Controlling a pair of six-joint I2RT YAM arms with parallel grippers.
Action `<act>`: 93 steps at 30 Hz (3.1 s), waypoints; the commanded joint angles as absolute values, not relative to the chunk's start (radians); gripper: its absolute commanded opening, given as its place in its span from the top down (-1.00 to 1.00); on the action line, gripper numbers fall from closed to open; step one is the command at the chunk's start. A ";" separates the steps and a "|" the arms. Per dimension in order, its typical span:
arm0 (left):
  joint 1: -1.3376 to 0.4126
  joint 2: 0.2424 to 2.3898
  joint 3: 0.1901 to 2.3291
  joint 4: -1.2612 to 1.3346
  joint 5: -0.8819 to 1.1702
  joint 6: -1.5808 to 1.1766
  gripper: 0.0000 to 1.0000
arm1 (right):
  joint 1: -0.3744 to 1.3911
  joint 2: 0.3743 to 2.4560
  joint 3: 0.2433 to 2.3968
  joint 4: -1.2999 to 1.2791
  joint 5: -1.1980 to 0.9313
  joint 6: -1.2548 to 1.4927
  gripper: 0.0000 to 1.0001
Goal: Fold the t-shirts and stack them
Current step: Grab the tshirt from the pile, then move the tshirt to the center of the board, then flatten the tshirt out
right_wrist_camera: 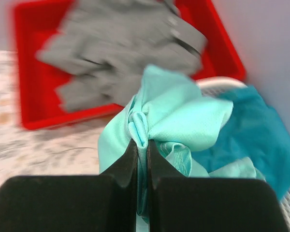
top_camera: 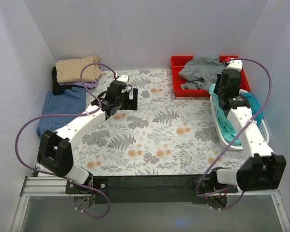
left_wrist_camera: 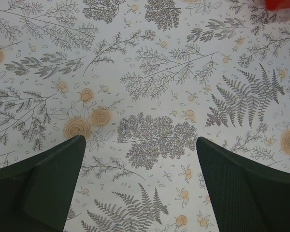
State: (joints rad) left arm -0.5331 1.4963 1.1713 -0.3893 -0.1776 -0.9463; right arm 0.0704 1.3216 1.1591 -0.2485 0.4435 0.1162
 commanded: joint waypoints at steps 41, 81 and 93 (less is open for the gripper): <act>-0.380 1.276 1.057 -0.604 -0.143 -1.095 -0.96 | 0.681 1.319 0.920 -0.230 -0.356 0.252 -0.08; -0.657 1.503 1.049 -0.640 -0.081 -0.902 0.34 | 0.690 1.482 0.931 -0.256 -0.111 0.258 -0.29; -0.678 1.606 1.841 -0.805 0.565 -0.887 1.00 | 0.617 1.439 0.838 -0.304 0.127 0.345 -0.27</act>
State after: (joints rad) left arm -0.6609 1.5787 1.6718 -0.7555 0.2741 -0.8894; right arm 0.6476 1.4914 0.8516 -0.2798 0.0093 0.2939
